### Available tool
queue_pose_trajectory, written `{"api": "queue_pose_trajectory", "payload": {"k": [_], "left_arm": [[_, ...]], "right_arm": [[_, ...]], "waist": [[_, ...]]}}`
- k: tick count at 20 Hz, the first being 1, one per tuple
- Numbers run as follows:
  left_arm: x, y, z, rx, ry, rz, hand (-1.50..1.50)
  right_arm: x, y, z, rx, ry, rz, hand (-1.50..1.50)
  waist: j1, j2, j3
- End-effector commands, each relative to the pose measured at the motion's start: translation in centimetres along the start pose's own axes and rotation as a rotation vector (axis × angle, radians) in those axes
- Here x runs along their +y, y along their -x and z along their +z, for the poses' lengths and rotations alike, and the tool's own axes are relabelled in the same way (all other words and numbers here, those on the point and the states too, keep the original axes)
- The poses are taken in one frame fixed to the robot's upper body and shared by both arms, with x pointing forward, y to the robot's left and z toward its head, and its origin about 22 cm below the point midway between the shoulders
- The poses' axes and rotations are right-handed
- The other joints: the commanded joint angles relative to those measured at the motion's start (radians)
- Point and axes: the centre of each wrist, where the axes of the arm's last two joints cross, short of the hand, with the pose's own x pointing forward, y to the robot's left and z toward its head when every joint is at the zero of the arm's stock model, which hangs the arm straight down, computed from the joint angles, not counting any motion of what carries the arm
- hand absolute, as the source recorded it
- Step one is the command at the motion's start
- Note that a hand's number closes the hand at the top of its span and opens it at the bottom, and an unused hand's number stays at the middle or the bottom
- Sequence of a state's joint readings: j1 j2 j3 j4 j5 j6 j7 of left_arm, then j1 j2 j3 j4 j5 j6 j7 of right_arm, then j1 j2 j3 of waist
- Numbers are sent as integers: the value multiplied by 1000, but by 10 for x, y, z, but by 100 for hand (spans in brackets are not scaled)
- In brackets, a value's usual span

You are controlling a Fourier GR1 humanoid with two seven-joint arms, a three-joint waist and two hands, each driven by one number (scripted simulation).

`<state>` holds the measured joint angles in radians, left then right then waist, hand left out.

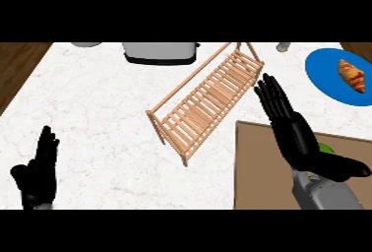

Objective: Pick the lemon from the tray and place it in the tiered shelf

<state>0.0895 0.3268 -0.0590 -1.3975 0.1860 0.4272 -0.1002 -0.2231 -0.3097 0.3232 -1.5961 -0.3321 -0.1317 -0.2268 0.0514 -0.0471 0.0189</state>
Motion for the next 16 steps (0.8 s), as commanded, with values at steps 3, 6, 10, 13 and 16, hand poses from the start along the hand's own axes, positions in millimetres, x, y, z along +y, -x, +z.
{"api": "queue_pose_trajectory", "payload": {"k": [3, 6, 10, 13, 16], "left_arm": [[-14, -48, 0, -144, 87, 48, 0], [-15, -89, -21, -258, 187, 68, 0], [-32, -110, -22, -190, 236, 111, 0], [-45, -87, -3, -185, 253, 107, 0], [-40, -96, -17, -188, 216, 105, 0]], "right_arm": [[-35, -4, -9, 153, -152, 60, 150], [-91, -27, -24, 302, -232, 155, 150], [-143, -18, -11, 368, 56, 21, -150], [-187, -44, -9, 297, -57, 12, -150], [-190, -64, -18, 325, -241, 79, -150]], "waist": [[-34, 45, -17], [-28, 51, -17], [-47, 50, -16], [-46, 49, -18], [-49, 48, -19]]}}
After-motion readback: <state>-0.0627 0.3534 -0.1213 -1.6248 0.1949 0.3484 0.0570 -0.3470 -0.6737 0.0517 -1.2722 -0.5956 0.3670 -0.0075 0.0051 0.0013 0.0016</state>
